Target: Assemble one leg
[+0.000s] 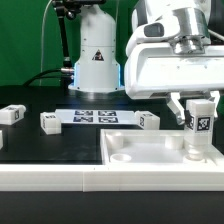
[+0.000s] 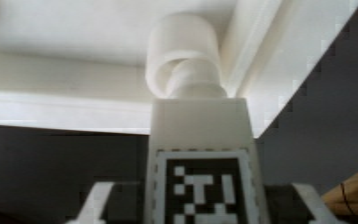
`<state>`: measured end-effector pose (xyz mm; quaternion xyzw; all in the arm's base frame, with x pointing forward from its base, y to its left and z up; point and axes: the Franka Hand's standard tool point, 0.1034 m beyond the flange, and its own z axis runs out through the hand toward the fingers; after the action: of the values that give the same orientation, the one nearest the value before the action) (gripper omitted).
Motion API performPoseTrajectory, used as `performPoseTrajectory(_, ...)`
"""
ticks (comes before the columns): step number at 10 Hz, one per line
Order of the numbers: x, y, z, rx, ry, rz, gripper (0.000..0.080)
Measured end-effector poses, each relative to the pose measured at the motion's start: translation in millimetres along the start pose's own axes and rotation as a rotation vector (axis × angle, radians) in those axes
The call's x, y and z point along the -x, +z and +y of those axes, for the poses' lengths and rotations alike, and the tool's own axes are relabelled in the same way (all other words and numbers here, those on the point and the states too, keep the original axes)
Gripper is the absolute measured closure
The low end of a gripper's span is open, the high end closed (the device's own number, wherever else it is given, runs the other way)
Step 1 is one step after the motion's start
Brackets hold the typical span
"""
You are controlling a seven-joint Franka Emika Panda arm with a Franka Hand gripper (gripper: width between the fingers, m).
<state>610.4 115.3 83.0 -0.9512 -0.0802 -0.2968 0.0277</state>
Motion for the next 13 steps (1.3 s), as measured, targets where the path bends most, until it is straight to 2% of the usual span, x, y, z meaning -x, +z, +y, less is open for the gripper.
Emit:
performPoseTrajectory(5, 0.6, 6.6, 6.9, 0.003, 0.002, -0.020, 0.0507)
performPoseTrajectory(10, 15.3, 18.5, 4.0, 0.004, -0.004, -0.023, 0.0507)
performPoseTrajectory(13, 17.3, 19.2, 3.8, 0.002, -0.004, -0.036, 0.0489)
